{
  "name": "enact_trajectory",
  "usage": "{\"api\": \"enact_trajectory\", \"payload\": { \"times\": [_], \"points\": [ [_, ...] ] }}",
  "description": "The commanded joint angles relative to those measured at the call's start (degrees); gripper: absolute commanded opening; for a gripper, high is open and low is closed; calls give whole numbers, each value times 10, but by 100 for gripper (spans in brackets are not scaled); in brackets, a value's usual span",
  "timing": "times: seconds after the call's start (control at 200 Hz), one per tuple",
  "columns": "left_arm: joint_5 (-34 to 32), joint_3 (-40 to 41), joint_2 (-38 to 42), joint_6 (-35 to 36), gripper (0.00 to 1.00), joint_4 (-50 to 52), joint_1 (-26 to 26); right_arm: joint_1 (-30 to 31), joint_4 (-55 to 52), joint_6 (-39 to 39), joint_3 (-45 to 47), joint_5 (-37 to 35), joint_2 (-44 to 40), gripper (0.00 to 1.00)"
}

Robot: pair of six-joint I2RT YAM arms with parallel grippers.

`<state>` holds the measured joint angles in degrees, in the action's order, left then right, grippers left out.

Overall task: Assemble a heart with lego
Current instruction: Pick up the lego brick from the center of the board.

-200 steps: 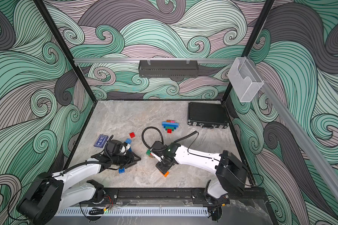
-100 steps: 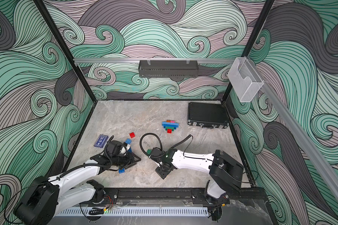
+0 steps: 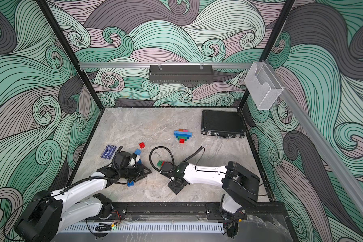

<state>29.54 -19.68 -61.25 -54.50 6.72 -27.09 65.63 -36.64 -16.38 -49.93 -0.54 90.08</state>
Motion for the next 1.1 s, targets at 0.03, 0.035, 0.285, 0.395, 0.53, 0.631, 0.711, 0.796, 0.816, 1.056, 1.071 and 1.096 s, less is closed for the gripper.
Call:
{"api": "enact_trajectory", "payload": {
  "times": [0.03, 0.035, 0.285, 0.395, 0.53, 0.631, 0.711, 0.796, 0.816, 1.056, 1.071, 1.096],
  "points": [
    [-11, 2, 2, -2, 46, 5, -4, 2, -15, -9, 5, -14, 9, 48],
    [-11, 1, 2, -2, 46, 5, -3, 2, -14, -9, 6, -14, 9, 48],
    [-12, 2, -4, -4, 46, 1, -3, 2, -15, -5, 6, -7, 11, 41],
    [-15, 0, 0, -3, 46, 6, -3, 3, -15, -2, 5, 0, 10, 37],
    [-19, -1, 3, 0, 46, 13, -3, 3, -20, 4, 1, 9, -11, 32],
    [-23, -5, 6, 2, 46, 20, -3, 3, -31, 12, -11, 18, -37, 32],
    [-38, -15, 12, 11, 46, 41, -2, 3, -47, 26, -31, 23, -59, 32],
    [-47, -29, 15, 26, 46, 63, 0, 2, -57, 48, -55, 22, -75, 32],
    [-47, -31, 14, 29, 46, 66, 1, 1, -58, 53, -62, 23, -76, 32],
    [-40, -51, 3, 46, 46, 79, 10, -37, -93, 145, -182, 17, -18, 32],
    [-40, -52, 3, 47, 46, 79, 12, -39, -96, 150, -191, 16, -12, 31],
    [-38, -53, 3, 50, 46, 81, 15, -43, -100, 160, -207, 15, -1, 31]
  ]
}}
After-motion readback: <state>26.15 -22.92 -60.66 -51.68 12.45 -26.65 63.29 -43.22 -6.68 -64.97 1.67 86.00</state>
